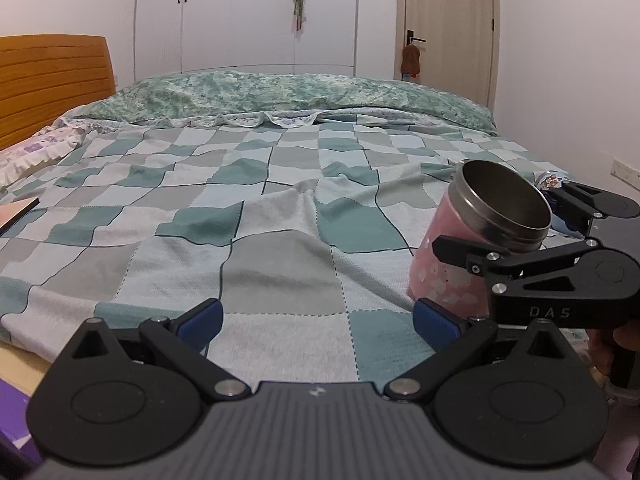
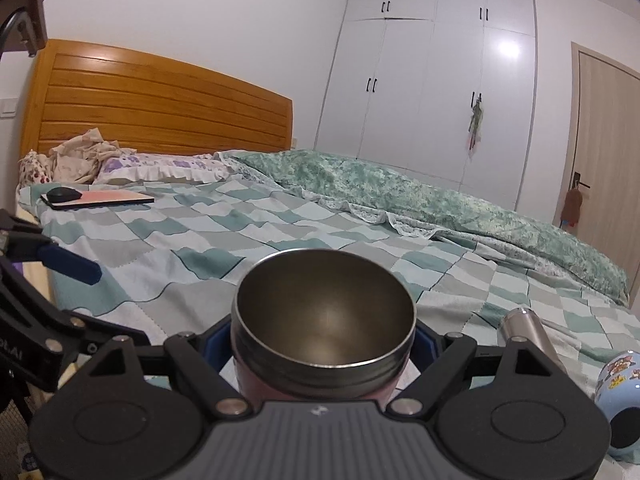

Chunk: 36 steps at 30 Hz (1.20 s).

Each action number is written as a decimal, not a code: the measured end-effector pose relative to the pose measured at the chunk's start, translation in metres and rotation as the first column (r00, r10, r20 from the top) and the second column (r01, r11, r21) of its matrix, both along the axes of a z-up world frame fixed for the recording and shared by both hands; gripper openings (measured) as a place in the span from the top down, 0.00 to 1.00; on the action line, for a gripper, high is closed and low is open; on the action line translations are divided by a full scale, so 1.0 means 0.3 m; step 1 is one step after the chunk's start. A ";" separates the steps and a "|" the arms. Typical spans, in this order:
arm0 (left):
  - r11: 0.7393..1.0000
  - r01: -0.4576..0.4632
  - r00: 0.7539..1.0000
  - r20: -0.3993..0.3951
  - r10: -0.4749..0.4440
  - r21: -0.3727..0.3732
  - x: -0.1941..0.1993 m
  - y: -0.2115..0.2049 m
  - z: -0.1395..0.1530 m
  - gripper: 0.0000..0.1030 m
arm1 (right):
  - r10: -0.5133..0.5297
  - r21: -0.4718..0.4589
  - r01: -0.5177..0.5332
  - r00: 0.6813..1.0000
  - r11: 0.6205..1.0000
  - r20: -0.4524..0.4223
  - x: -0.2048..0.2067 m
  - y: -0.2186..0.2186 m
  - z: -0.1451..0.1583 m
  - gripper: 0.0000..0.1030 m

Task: Flip cup upright
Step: 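Lower the upright pink cup onto the blanket with the right gripper, then open the right gripper and pull it back from the pink cup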

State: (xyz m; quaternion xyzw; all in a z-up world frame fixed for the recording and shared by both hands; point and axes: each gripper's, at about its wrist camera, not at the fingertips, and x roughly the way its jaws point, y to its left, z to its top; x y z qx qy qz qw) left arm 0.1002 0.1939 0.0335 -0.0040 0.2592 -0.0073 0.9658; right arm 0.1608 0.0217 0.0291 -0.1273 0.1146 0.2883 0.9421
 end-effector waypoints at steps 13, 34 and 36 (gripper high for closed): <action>1.000 -0.013 0.999 0.047 0.014 -0.006 -0.096 -0.065 0.041 0.00 | 0.015 0.097 -0.018 0.999 0.995 0.029 -0.088 -0.148 0.086 0.01; 1.000 0.001 0.956 0.294 0.006 -0.023 -0.258 -0.599 -0.072 0.00 | -0.235 0.155 0.228 0.972 0.961 0.023 -0.380 -0.822 -0.030 0.00; 1.000 -0.001 0.953 0.303 0.004 -0.009 -0.262 -0.631 -0.090 0.00 | -0.253 0.161 0.246 0.967 0.956 0.028 -0.398 -0.863 -0.053 0.00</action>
